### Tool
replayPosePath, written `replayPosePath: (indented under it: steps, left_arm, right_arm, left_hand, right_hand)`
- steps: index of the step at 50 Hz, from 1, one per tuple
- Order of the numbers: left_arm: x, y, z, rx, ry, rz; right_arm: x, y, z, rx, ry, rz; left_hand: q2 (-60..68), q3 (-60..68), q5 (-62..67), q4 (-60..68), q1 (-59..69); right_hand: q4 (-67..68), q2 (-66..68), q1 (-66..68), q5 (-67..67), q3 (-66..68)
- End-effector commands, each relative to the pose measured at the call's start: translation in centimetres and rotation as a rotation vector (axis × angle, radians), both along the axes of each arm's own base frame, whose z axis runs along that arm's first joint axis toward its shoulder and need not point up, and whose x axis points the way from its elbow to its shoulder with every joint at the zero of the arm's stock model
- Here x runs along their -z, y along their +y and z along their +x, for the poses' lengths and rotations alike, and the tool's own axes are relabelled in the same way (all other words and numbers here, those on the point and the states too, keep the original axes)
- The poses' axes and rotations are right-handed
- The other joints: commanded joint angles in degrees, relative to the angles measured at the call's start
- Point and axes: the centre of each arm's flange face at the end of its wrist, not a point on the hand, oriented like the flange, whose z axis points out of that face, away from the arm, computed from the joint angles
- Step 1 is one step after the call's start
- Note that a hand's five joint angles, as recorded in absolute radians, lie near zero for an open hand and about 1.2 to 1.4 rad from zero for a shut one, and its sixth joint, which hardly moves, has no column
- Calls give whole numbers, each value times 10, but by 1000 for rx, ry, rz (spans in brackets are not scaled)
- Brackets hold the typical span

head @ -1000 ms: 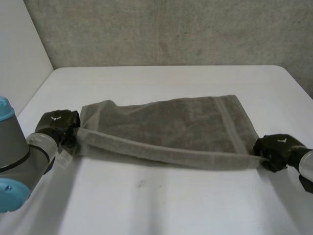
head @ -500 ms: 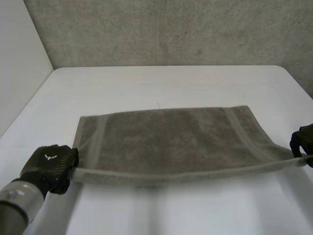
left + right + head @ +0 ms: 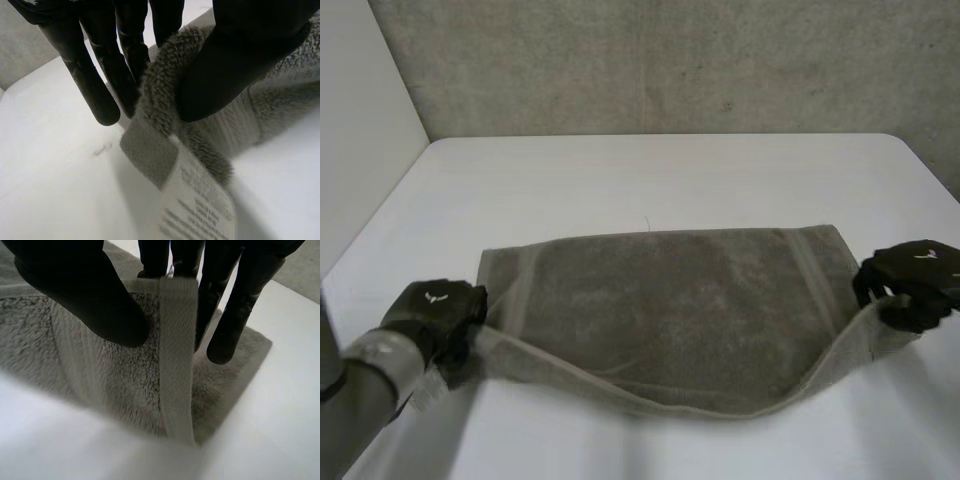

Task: Fold the towel.

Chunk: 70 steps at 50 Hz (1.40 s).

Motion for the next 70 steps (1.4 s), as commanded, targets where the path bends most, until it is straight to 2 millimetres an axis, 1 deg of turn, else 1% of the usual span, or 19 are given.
replayPosePath:
  steps: [1, 2, 3, 4, 7, 16, 18, 21, 27, 32, 37, 40, 42, 51, 58, 60, 64, 65, 70]
  left_arm:
    - [11, -47, -13, -7, 3, -3]
    - [11, -58, -16, -7, 6, -14]
    - [10, -67, -19, -6, 11, -27]
    - [10, -67, -19, -6, 11, -27]
    - [9, -96, -27, -14, 36, -67]
    - [13, -135, -39, -30, 94, -108]
    - [17, -149, -44, -27, 100, -124]
    - [19, -155, -47, -26, 104, -132]
    - [31, -185, -50, -76, 91, -176]
    - [37, -193, -50, -95, 84, -180]
    - [47, -198, -52, -96, 82, -174]
    - [49, -199, -52, -92, 85, -177]
    - [51, -200, -53, -90, 83, -175]
    - [55, -203, -54, -84, 79, -181]
    - [54, -204, -54, -84, 80, -184]
    - [53, -204, -54, -84, 81, -187]
    - [42, -205, -54, -96, 91, -210]
    - [42, -205, -54, -96, 91, -210]
    - [9, -197, -50, -104, 109, -251]
  right_arm:
    - [20, -42, 14, 71, -56, -8]
    - [20, -42, 14, 71, -56, -8]
    - [22, -54, 19, 89, -83, -19]
    - [22, -54, 19, 89, -83, -19]
    - [26, -83, 21, 156, -132, -49]
    - [29, -114, 36, 195, -179, -139]
    - [30, -125, 43, 208, -205, -197]
    - [30, -138, 49, 233, -226, -282]
    - [35, -161, 50, 293, -222, -408]
    - [42, -166, 55, 291, -221, -411]
    - [61, -172, 61, 281, -216, -392]
    - [67, -172, 63, 279, -213, -382]
    - [69, -172, 62, 280, -211, -378]
    - [73, -172, 61, 299, -197, -373]
    - [74, -173, 61, 300, -196, -373]
    - [71, -174, 61, 304, -196, -381]
    - [64, -174, 61, 308, -198, -399]
    - [57, -174, 61, 309, -201, -414]
    - [24, -169, 60, 304, -214, -474]
  left_hand:
    - [89, 89, 89, 88, 89]
    - [89, 89, 89, 88, 89]
    - [90, 90, 91, 90, 90]
    - [90, 90, 91, 90, 90]
    - [94, 94, 94, 93, 94]
    - [94, 94, 94, 93, 94]
    - [97, 97, 97, 97, 97]
    - [100, 100, 101, 100, 100]
    - [102, 102, 102, 102, 102]
    - [100, 100, 101, 100, 100]
    - [87, 87, 87, 87, 87]
    - [-9, -9, -9, -9, -9]
    - [-130, -129, -129, -130, -130]
    - [-160, -160, -160, -161, -160]
    - [-352, -351, -351, -352, -352]
    - [-407, -407, -407, -407, -407]
    - [-470, -470, -469, -470, -470]
    - [-470, -470, -470, -470, -470]
    - [-498, -498, -498, -499, -498]
  right_hand:
    - [115, 123, 15, 129, 119]
    - [115, 123, 15, 129, 119]
    - [115, 123, 15, 129, 119]
    - [115, 123, 15, 129, 119]
    - [115, 123, 15, 129, 119]
    - [115, 123, 15, 129, 119]
    - [115, 123, 15, 129, 119]
    - [115, 123, 15, 129, 119]
    - [115, 123, 15, 129, 119]
    - [115, 123, 15, 129, 119]
    - [115, 123, 15, 129, 119]
    - [115, 123, 15, 129, 119]
    - [115, 123, 15, 129, 119]
    - [115, 123, 15, 129, 119]
    - [115, 123, 15, 129, 119]
    - [-578, -570, -678, -565, -575]
    - [-585, -577, -685, -571, -581]
    - [-585, -577, -685, -571, -581]
    - [-585, -577, -685, -571, -581]
